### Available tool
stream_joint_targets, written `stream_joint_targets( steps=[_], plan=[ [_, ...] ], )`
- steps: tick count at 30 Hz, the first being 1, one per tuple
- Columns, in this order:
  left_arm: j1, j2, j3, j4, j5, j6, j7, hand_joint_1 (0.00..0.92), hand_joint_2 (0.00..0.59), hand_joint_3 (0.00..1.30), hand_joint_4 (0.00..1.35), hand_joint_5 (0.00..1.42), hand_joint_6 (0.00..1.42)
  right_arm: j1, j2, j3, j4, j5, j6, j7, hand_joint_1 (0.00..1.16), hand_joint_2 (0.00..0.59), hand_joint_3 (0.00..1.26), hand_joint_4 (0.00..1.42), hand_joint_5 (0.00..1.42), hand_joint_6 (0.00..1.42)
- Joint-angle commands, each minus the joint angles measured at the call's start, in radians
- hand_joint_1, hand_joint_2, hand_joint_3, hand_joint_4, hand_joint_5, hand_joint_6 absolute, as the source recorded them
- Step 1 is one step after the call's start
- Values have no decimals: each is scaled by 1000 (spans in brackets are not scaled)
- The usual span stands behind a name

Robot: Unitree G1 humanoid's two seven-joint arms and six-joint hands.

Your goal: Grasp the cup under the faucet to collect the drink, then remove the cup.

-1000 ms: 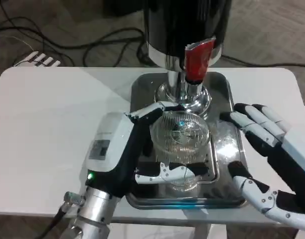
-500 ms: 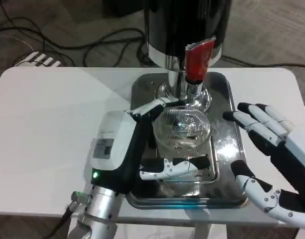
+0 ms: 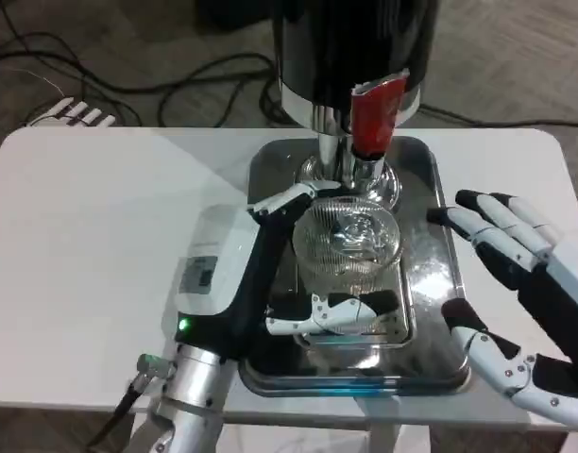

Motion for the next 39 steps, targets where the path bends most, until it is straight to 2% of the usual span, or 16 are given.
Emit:
stream_joint_targets(
  steps=[1, 8, 13, 18, 22, 23, 30, 39],
  plan=[
    [18, 15, -16, 21, -14, -17, -31, 415, 0, 646, 524, 861, 1261, 9, -2, -13, -6, 13, 5, -2, 176, 521, 101, 6, 0, 244],
    [33, 28, -26, 7, -20, -25, -42, 318, 0, 569, 400, 719, 1205, 7, 0, -19, -4, 24, 10, -9, 179, 521, 114, 20, 0, 251],
    [40, 38, -31, -8, -11, -12, -43, 299, 0, 523, 296, 566, 1064, 7, 2, -18, -3, 28, 7, -12, 180, 521, 120, 31, 2, 262],
    [49, 49, -35, -26, 9, 10, -38, 277, 0, 485, 214, 423, 819, 9, 3, -20, -7, 31, 9, -12, 181, 521, 132, 39, 2, 267],
    [56, 57, -43, -45, 42, 39, -31, 256, 0, 428, 116, 259, 491, 14, 2, -30, -14, 39, 11, -10, 181, 521, 144, 42, 13, 268],
    [60, 60, -49, -57, 63, 57, -26, 247, 4, 406, 88, 228, 448, 16, 2, -33, -16, 43, 11, -9, 181, 521, 146, 42, 13, 268],
    [78, 65, -87, -136, 168, 157, 4, 229, 13, 353, 18, 161, 325, 24, -1, -50, -24, 61, 10, -7, 177, 512, 164, 52, 21, 268],
    [83, 63, -96, -181, 183, 241, -9, 231, 22, 298, 0, 119, 233, 35, -3, -63, -26, 79, 12, -4, 175, 511, 175, 59, 25, 268]
  ],
)
